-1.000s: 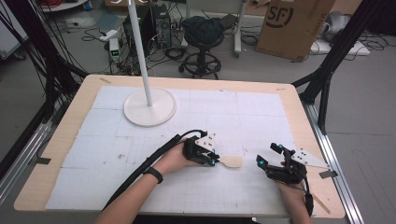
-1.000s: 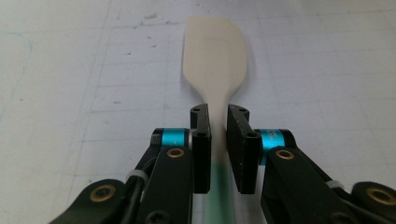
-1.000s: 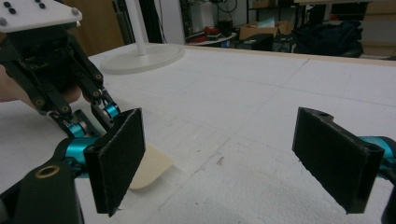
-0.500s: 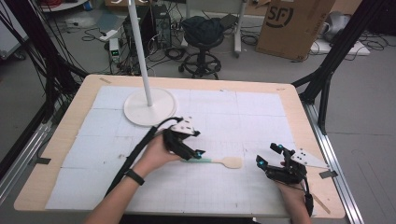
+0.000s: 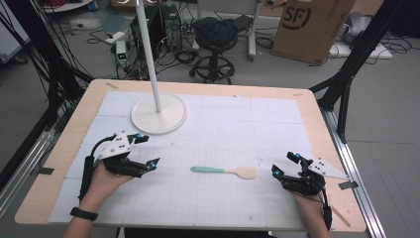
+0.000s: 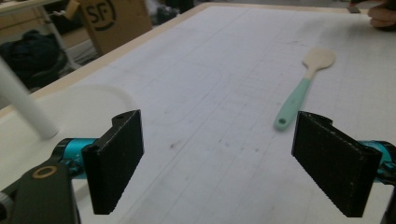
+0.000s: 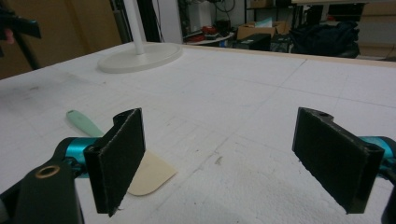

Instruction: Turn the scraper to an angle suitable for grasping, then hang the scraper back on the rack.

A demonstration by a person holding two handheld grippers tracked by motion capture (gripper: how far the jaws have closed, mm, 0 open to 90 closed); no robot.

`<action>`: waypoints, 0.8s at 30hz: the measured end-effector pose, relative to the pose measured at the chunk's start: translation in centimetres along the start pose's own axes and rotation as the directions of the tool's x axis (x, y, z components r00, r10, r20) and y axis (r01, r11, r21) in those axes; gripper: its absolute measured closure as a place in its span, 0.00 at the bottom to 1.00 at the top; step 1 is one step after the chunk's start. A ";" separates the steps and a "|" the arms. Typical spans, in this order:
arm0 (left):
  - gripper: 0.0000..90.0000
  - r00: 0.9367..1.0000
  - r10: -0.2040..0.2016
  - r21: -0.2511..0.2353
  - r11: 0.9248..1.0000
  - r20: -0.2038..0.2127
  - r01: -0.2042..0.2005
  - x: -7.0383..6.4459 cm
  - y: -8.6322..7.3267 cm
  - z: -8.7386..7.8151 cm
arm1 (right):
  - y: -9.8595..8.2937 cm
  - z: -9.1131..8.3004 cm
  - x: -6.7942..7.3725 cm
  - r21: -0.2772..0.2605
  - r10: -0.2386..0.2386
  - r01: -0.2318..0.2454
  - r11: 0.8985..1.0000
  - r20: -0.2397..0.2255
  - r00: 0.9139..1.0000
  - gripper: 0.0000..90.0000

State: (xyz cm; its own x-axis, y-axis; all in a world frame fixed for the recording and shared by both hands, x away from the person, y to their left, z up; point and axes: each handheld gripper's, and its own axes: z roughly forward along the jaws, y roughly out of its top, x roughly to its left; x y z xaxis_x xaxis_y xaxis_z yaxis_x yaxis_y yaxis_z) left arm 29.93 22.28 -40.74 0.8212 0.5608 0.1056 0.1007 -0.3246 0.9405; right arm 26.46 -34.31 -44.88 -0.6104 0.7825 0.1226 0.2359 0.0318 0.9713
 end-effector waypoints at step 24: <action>0.20 0.974 -0.149 -0.134 0.983 -0.173 0.127 2.0 -6.3 -5.1 | 0.1 0.2 -0.2 0.015 0.017 -0.017 1.000 0.002 1.000 0.18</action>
State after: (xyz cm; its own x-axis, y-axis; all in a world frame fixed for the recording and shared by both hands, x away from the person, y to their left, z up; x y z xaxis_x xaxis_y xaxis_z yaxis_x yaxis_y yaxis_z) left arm 28.03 29.33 -44.83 0.6870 0.7264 0.0187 0.1279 -0.1463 0.9809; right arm 26.70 -34.32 -44.87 -0.6051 0.7839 0.1391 0.2577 0.0275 0.9658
